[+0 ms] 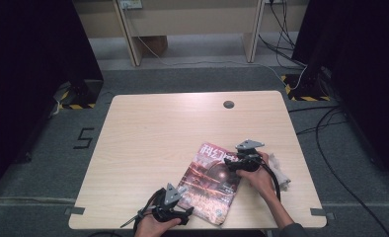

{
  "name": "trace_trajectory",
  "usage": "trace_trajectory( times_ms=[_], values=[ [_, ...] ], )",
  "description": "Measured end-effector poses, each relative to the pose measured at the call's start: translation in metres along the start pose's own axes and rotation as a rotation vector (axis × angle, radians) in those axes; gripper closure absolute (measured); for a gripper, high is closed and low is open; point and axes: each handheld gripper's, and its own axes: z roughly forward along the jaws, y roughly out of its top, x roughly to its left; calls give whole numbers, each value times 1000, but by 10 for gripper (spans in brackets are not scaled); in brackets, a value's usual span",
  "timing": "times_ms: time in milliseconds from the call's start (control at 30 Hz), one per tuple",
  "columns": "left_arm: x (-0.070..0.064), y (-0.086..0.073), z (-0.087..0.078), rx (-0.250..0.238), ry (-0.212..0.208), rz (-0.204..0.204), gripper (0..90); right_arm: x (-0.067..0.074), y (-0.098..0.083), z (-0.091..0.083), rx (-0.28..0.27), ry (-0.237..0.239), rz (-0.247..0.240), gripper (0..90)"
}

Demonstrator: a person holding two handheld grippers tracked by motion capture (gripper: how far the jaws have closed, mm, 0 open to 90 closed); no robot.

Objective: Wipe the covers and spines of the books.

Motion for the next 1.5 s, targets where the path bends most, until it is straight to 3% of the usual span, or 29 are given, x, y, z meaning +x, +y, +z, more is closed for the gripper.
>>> trace_trajectory(
  times_ms=[267,367,433,533,700,800,867,1033,1200,1367,1500],
  values=[
    [1,2,3,1,15,13,171,1,-2,6,33,9,-7,325],
    [5,3,4,-2,29,11,162,8,-3,3,48,46,-33,333],
    [8,3,4,-5,24,-1,160,12,-4,0,56,43,-71,355],
    [8,3,4,-4,27,-1,156,10,-2,0,43,36,-44,327],
    [9,3,4,4,23,2,152,-8,-2,7,32,-7,1,294],
    [9,3,5,4,23,3,148,-12,-3,8,31,4,31,287],
    [9,3,5,5,23,-1,146,-13,-3,8,34,20,52,339],
    [14,3,5,7,27,0,127,-7,-5,2,52,5,13,324],
    [27,4,4,16,68,-11,105,-2,-13,-12,88,-11,-13,308],
    [41,6,1,24,156,4,111,6,-24,-29,119,-1,-45,296],
    [48,12,4,37,201,18,110,12,-37,-43,124,-2,-21,291]
  ],
)
